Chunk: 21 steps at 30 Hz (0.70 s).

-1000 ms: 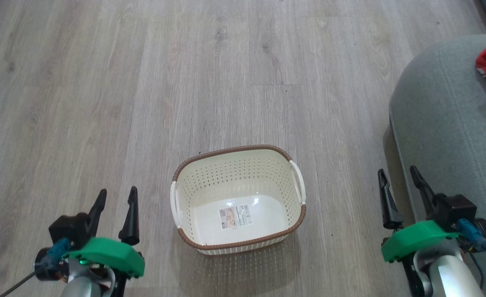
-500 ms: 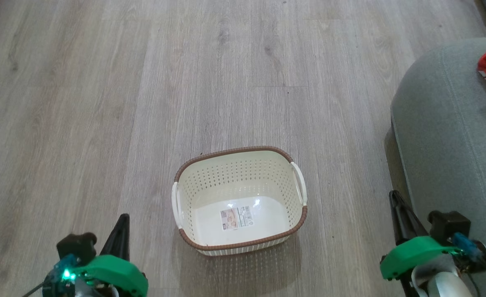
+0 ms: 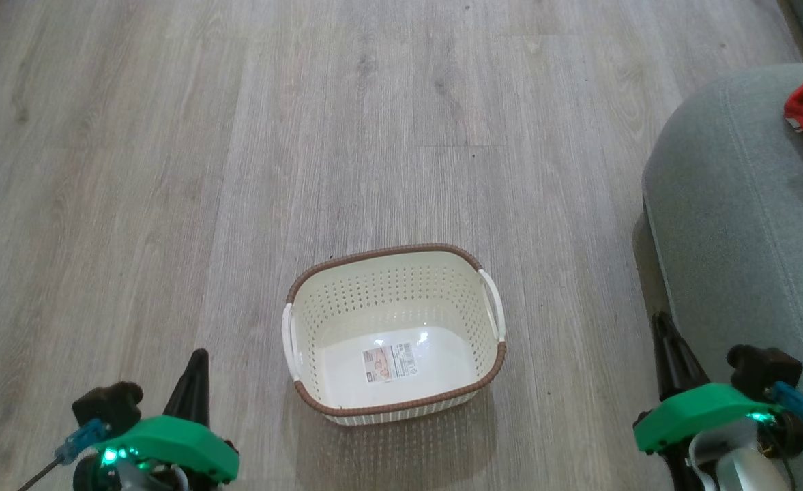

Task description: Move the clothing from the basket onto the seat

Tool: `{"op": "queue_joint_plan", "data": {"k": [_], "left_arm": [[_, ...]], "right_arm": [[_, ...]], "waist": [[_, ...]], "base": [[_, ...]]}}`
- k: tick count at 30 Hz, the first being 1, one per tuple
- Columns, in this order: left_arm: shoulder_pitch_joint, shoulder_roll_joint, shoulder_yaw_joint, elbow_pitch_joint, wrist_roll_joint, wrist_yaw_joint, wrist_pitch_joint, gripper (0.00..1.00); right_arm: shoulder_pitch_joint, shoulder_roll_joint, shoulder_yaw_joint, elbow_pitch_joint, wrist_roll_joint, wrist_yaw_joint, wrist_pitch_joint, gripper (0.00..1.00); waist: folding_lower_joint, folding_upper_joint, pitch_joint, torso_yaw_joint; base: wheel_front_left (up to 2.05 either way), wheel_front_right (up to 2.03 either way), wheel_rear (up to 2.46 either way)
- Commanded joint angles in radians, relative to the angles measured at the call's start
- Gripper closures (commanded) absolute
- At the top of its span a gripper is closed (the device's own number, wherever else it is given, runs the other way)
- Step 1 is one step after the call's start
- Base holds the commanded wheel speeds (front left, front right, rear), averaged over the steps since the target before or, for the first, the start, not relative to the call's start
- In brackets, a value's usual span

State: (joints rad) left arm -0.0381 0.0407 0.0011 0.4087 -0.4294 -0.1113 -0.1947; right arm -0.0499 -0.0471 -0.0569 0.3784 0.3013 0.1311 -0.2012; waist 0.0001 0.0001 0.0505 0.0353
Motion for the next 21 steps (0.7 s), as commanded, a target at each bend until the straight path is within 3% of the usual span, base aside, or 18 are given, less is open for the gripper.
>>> {"op": "queue_joint_plan", "data": {"k": [1, 21], "left_arm": [[-0.039, 0.004, 0.014, -0.037, -0.023, -0.003, 0.004, 1.0], [-0.044, 0.005, 0.033, -0.063, -0.252, -0.006, 0.064, 1.0]], "right_arm": [[-0.035, -0.003, -0.004, -0.037, 0.027, 0.0, 0.003, 1.0], [-0.039, -0.003, -0.014, -0.057, 0.28, 0.0, 0.065, 1.0]], "waist": [[-0.0001, -0.0001, 0.0, 0.0], [-0.0001, -0.0001, -0.01, -0.007]], "base": [[0.0, 0.0, 0.0], [0.0, 0.0, 0.0]]}}
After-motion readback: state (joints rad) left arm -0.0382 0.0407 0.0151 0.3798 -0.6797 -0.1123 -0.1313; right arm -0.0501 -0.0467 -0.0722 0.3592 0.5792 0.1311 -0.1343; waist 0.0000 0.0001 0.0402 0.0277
